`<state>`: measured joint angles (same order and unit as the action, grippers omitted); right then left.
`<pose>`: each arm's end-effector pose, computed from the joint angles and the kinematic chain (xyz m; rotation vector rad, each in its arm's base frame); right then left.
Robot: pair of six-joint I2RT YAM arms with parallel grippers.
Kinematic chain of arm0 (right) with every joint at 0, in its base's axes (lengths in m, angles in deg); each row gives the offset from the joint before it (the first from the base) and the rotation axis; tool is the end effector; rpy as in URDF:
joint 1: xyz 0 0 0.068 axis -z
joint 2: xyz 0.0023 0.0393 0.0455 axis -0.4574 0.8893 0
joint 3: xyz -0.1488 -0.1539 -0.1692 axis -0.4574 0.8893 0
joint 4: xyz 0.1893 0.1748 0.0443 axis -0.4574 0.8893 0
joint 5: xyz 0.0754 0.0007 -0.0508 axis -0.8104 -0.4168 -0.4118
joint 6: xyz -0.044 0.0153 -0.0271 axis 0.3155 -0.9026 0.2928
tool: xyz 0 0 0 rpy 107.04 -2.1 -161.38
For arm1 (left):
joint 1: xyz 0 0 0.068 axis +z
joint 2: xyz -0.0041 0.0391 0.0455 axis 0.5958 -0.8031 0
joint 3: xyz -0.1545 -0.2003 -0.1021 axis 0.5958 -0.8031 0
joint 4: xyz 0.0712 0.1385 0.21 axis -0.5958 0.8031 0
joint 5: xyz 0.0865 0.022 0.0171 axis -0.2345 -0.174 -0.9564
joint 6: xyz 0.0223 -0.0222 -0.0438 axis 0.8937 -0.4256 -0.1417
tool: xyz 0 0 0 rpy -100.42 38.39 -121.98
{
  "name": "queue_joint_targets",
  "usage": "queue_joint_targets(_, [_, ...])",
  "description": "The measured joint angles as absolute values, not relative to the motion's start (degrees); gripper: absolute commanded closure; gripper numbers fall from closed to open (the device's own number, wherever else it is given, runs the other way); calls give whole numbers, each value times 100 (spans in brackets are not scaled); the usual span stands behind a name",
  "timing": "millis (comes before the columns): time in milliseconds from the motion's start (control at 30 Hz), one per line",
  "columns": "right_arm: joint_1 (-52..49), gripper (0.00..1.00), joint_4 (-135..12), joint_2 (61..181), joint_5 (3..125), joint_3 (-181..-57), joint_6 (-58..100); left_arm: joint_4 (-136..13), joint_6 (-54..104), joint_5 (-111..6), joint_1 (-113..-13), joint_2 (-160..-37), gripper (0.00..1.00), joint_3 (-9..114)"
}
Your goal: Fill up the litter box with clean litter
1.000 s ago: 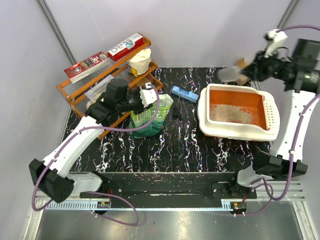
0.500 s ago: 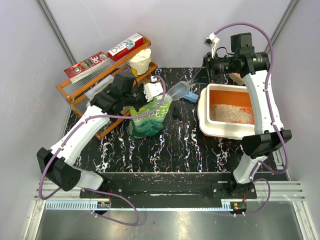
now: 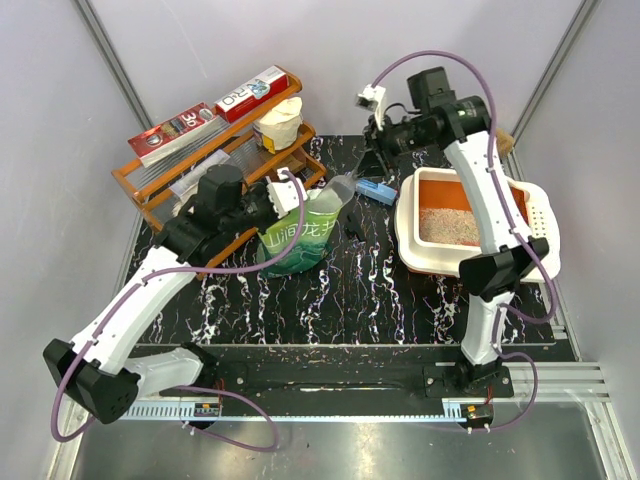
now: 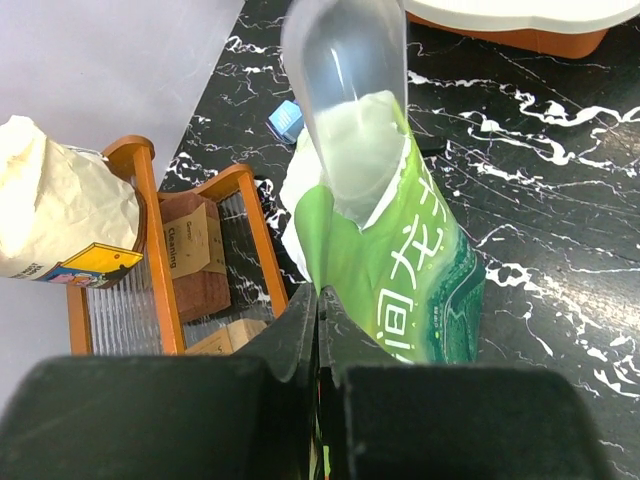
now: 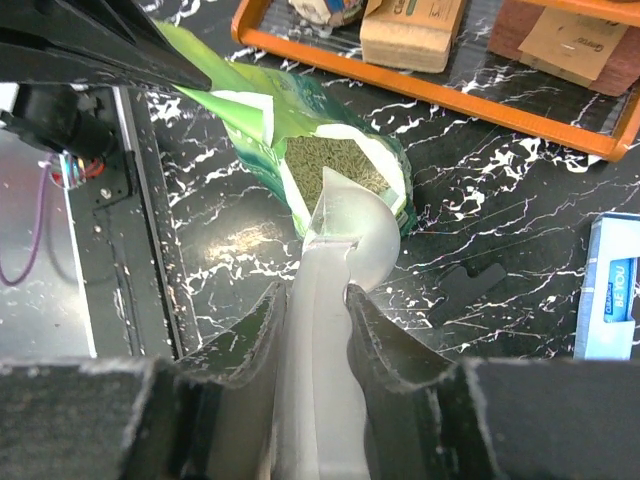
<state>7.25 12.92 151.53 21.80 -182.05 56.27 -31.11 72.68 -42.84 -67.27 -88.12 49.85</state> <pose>0.3422 0.1532 0.4508 -1.2543 1.8408 0.9445 0.2076 -0.1362 0.3877 1.2581 1.5268 -0.2492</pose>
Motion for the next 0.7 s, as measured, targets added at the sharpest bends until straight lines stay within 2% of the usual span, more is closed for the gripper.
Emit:
queue_joint_targets(233, [37, 100, 1425, 15656, 3039, -18387, 6199, -3664, 7118, -4323, -6727, -8578, 100, 4548])
queue_joint_targets(433, [-625, 100, 1508, 16525, 4663, -19241, 4460, -3884, 7010, -4404, -6725, -8388, 100, 4327])
queue_joint_targets(533, [-711, 100, 1403, 16517, 5142, -18675, 3649, -3939, 6927, -4404, -6725, -8388, 100, 4327])
queue_joint_targets(700, [-719, 100, 1060, 16499, 5243, -17958, 2772, -3952, 6873, -4378, -6751, -8388, 100, 4327])
